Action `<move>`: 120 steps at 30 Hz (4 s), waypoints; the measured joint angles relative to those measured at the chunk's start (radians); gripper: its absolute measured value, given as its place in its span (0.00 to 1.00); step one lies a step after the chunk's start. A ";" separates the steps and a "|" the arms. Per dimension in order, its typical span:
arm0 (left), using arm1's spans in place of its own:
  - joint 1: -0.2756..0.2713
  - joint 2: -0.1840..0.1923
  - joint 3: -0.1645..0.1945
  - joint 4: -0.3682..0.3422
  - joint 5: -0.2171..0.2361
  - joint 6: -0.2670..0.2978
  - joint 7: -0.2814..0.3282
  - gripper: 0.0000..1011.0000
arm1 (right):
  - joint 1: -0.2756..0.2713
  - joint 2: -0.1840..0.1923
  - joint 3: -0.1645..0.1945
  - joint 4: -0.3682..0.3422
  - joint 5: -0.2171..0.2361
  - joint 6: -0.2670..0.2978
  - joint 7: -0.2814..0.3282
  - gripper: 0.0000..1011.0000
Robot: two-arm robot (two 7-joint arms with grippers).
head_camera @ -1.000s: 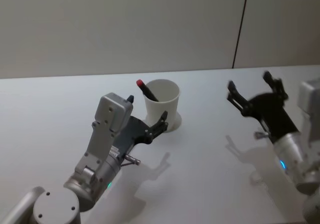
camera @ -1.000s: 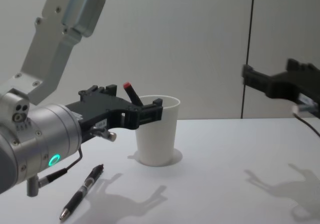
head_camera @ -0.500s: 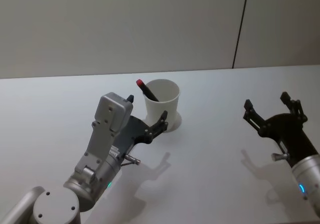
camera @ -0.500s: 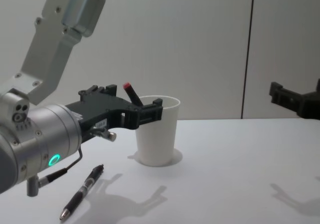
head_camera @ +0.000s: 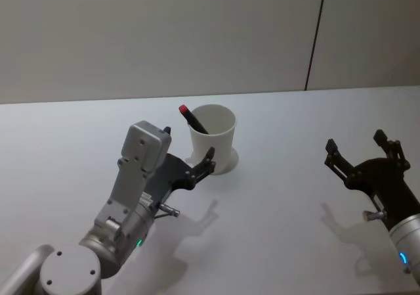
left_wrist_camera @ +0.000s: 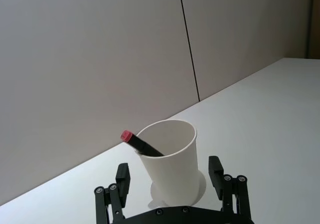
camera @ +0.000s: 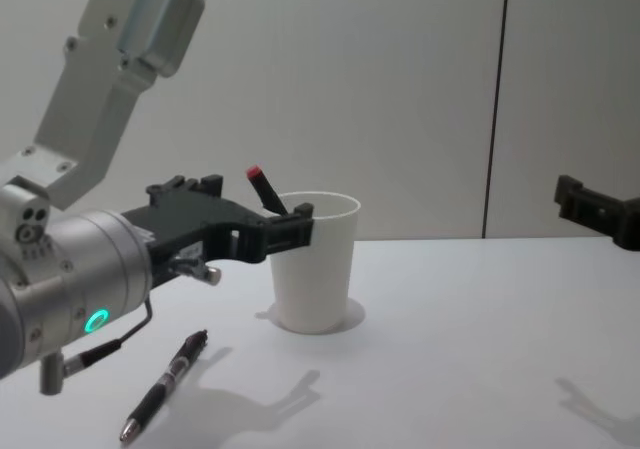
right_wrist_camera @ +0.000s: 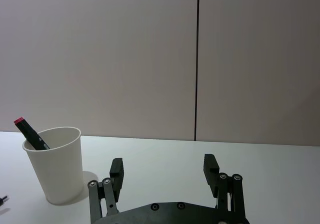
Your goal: Place the pen into the pen holder.
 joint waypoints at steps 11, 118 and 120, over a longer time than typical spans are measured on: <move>0.013 0.022 -0.026 -0.029 -0.044 0.116 0.038 0.99 | -0.012 0.006 0.001 -0.012 0.006 0.004 -0.003 0.99; 0.036 -0.016 -0.086 -0.018 -0.121 0.549 0.070 0.29 | -0.021 0.010 0.002 -0.020 0.009 0.006 -0.006 0.99; 0.037 -0.017 -0.086 -0.019 -0.118 0.549 0.069 0.25 | -0.020 0.010 0.002 -0.020 0.009 0.006 -0.006 0.99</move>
